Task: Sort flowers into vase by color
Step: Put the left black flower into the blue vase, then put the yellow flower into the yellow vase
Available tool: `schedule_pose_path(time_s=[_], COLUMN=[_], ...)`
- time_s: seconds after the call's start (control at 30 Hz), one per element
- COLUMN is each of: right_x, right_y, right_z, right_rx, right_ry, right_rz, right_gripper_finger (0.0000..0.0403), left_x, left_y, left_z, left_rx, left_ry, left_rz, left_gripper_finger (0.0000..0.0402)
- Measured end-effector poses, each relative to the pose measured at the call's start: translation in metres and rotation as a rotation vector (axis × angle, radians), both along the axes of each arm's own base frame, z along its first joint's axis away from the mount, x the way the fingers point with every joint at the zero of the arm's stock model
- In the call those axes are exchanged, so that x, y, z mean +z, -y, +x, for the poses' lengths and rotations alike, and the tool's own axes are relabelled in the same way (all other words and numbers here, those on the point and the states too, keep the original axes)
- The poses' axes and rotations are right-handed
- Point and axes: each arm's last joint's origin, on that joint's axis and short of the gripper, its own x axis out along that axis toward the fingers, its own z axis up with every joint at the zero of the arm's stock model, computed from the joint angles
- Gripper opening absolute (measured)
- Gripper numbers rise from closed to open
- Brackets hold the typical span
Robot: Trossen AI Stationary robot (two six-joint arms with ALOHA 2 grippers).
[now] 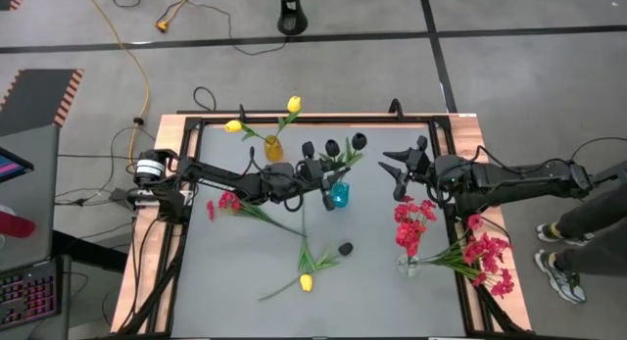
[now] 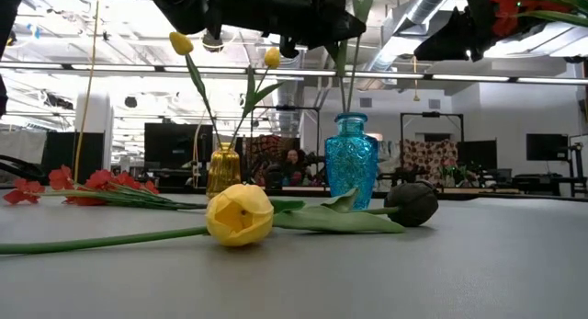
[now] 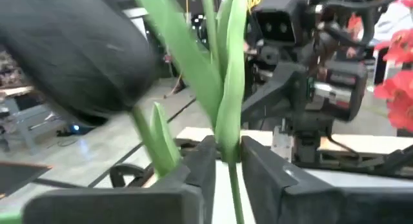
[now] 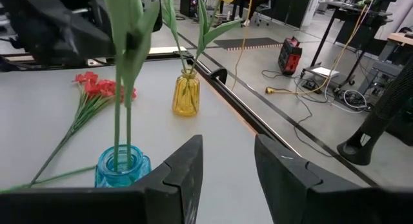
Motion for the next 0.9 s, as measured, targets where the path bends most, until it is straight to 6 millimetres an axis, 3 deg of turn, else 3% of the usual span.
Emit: schedule_pose_path(time_s=[0.3,0.9], right_x=[0.0,0.0], right_y=[0.0,0.0], right_z=[0.0,0.0], right_rx=[0.0,0.0], right_ry=[0.0,0.0], right_rz=[0.0,0.0], right_gripper_finger=[0.0166,0.0166], left_x=[-0.003,0.004], left_y=[0.001,0.051], left_z=[0.007,0.01], left_rx=[0.012,-0.165], left_ry=[-0.178,-0.374], left_rz=[-0.066,-0.112], left_gripper_finger=[0.0135,0.0138])
